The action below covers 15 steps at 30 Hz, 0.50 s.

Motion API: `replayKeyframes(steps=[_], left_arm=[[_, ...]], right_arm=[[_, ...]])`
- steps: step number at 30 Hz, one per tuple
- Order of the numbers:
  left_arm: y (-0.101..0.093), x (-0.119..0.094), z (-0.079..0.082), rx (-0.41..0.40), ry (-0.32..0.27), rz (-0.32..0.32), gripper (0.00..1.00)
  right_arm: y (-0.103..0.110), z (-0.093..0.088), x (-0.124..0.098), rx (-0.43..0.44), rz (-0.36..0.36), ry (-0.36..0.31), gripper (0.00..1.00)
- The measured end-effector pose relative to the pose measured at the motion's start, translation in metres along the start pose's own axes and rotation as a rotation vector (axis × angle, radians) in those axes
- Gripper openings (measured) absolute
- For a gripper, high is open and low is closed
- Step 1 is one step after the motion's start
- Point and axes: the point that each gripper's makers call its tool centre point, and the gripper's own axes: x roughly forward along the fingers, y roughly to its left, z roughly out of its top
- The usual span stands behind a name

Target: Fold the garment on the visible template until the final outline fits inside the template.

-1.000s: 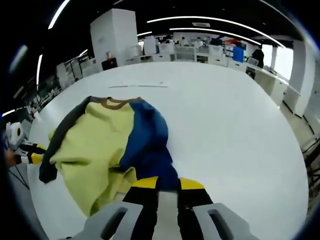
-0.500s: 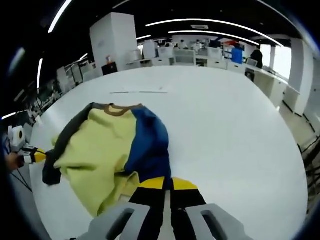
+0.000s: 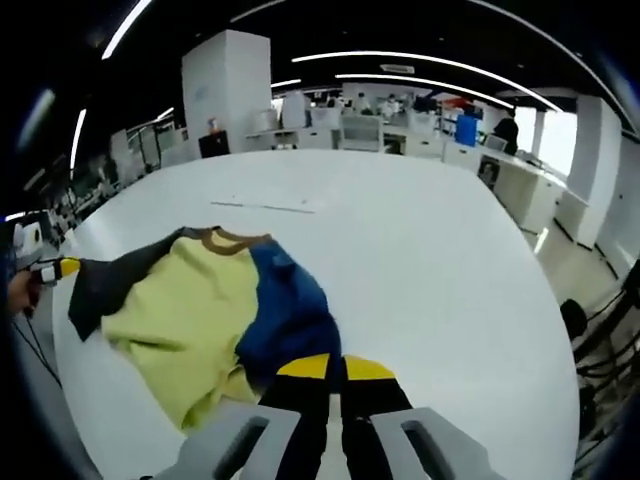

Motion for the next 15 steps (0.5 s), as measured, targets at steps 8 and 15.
replayKeyframes(steps=[8,15], left_arm=[[0.046,-0.003,0.01,0.034,0.007,0.141,0.0],[0.079,-0.002,0.012,0.06,0.028,0.23,0.0]], right_arm=[[-0.02,-0.006,-0.011,0.008,-0.033,0.022,0.0],[-0.041,-0.009,-0.022,0.025,-0.08,0.025,0.0]])
